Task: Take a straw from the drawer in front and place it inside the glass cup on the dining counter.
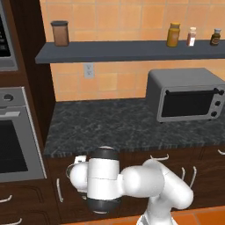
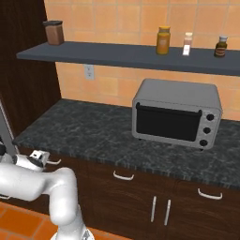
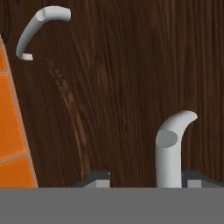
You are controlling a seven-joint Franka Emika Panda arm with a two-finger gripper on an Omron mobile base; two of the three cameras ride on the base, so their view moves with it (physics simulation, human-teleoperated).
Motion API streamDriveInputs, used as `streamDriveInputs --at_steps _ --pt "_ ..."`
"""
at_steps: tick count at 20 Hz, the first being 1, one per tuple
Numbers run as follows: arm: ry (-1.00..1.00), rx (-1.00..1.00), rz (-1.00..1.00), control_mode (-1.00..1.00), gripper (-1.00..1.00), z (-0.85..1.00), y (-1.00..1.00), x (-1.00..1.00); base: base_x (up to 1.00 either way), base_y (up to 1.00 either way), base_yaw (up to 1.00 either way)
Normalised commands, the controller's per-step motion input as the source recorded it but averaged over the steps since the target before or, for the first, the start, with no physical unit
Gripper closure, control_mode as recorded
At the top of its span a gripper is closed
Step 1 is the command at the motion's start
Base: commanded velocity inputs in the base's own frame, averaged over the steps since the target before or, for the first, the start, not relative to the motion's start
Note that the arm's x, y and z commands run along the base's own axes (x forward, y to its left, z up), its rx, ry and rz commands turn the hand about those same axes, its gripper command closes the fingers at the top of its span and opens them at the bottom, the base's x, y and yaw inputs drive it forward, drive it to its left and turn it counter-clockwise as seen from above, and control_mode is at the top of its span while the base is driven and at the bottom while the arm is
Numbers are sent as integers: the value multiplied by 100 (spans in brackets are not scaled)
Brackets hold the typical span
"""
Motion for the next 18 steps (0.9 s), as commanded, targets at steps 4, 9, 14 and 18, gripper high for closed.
streamDriveInputs --at_steps 4,9,14,18 --pt "14 0 5 -100 100 -100 17 -92 0 0 0" --pt "4 0 10 -100 100 -100 26 -100 0 0 0" --pt "0 0 14 -100 100 -100 32 -100 0 0 0" --pt "0 -1 15 -100 100 -100 38 -100 0 0 0"
